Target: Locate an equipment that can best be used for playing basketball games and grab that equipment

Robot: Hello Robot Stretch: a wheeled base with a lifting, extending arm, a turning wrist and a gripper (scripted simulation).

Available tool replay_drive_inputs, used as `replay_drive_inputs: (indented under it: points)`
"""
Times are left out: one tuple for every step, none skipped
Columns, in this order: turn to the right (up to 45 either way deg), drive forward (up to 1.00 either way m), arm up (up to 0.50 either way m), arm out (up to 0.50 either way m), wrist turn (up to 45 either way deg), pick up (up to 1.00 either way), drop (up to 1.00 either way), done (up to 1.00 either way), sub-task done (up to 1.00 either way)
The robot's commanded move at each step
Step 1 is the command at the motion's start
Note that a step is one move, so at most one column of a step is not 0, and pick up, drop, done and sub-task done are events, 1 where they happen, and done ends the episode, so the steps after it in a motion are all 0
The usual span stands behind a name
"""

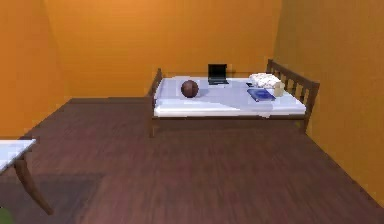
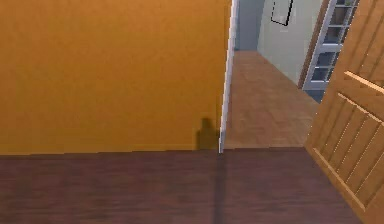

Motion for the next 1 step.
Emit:
replay_drive_inputs:
  points:
    - [0.0,0.65,0.0,0.0,0.0,0.0,0.0,0.0,0.0]
